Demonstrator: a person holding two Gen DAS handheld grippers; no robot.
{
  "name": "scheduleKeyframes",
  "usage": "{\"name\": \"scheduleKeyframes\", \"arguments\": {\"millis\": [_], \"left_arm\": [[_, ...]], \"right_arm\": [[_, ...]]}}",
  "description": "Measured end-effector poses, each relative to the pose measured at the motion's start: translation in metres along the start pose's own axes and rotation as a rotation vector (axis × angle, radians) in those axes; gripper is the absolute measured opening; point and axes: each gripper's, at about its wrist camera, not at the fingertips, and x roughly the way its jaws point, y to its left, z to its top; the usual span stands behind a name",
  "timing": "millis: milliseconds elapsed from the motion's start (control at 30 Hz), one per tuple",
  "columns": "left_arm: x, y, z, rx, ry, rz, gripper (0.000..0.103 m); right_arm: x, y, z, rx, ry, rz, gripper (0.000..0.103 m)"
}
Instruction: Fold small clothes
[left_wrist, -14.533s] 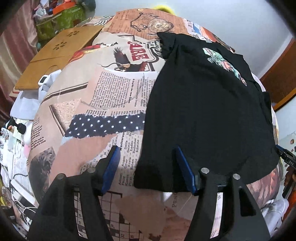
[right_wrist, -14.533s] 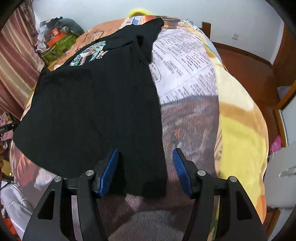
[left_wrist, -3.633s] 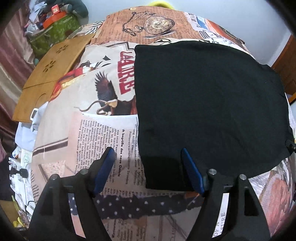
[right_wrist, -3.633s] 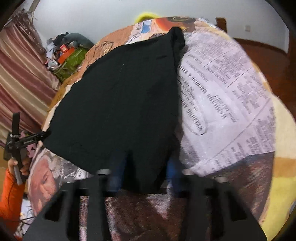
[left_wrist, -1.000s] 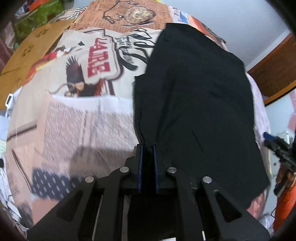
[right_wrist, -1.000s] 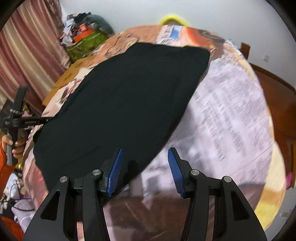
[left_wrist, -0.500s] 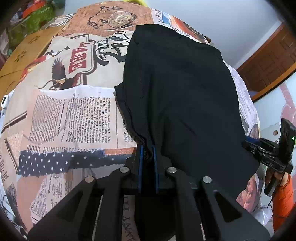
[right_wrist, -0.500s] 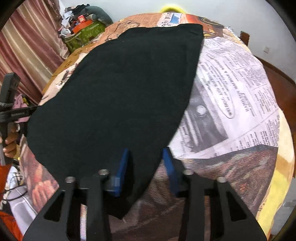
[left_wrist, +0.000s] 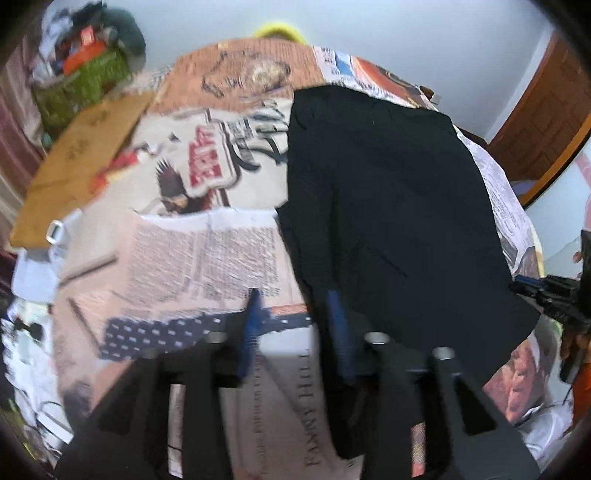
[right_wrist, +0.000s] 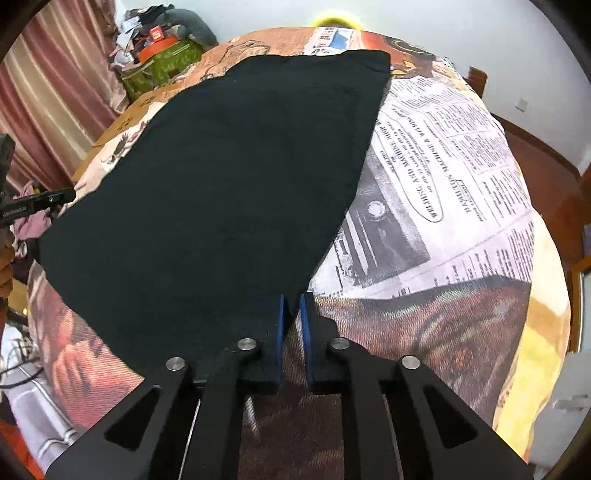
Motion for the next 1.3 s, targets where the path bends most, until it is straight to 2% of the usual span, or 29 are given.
{"name": "scheduleKeyframes", "arguments": {"millis": [33, 100, 200, 267, 333, 567, 700, 833, 933, 1000, 1067, 1100, 1200, 1300], "left_arm": [[-0.003, 0.000, -0.001, 0.007, -0.006, 0.001, 0.053], [-0.006, 0.000, -0.004, 0.015, 0.005, -0.013, 0.060], [-0.002, -0.001, -0.011, 0.002, 0.038, -0.052, 0.067], [0.004, -0.002, -0.016, -0.019, 0.074, -0.087, 0.067], [0.013, -0.005, -0.021, -0.042, 0.106, -0.123, 0.067], [0.025, -0.004, -0.021, -0.095, 0.134, -0.193, 0.066], [0.025, -0.007, -0.019, -0.099, 0.140, -0.246, 0.051], [0.029, -0.009, -0.021, -0.115, 0.144, -0.310, 0.048], [0.033, -0.009, -0.022, -0.141, 0.142, -0.322, 0.046], [0.033, -0.012, -0.022, -0.144, 0.140, -0.330, 0.035], [0.032, -0.017, -0.021, -0.137, 0.139, -0.315, 0.027], [0.031, -0.019, -0.020, -0.127, 0.139, -0.299, 0.017], [0.024, -0.022, -0.015, -0.100, 0.124, -0.265, 0.010], [0.012, -0.025, -0.008, -0.074, 0.082, -0.237, 0.007]], "right_arm": [[-0.004, 0.001, -0.001, 0.007, -0.012, 0.005, 0.022], [-0.013, 0.001, -0.002, 0.015, -0.035, 0.007, 0.041], [-0.024, 0.002, -0.005, 0.020, -0.069, 0.018, 0.048], [-0.023, 0.002, -0.007, 0.028, -0.065, 0.033, 0.053], [-0.021, 0.002, -0.011, 0.044, -0.055, 0.056, 0.054], [-0.003, 0.003, -0.020, 0.094, 0.000, 0.123, 0.054], [0.001, 0.004, -0.019, 0.094, -0.003, 0.152, 0.055], [0.006, 0.003, -0.018, 0.100, 0.002, 0.184, 0.051], [0.008, 0.005, -0.018, 0.107, -0.005, 0.206, 0.038], [0.009, 0.006, -0.018, 0.107, -0.008, 0.208, 0.024], [0.010, 0.010, -0.017, 0.093, -0.011, 0.200, 0.020], [0.010, 0.015, -0.016, 0.082, -0.012, 0.194, 0.017], [0.004, 0.019, -0.013, 0.040, -0.029, 0.171, 0.012], [-0.006, 0.022, -0.008, 0.004, -0.063, 0.157, 0.010]]}}
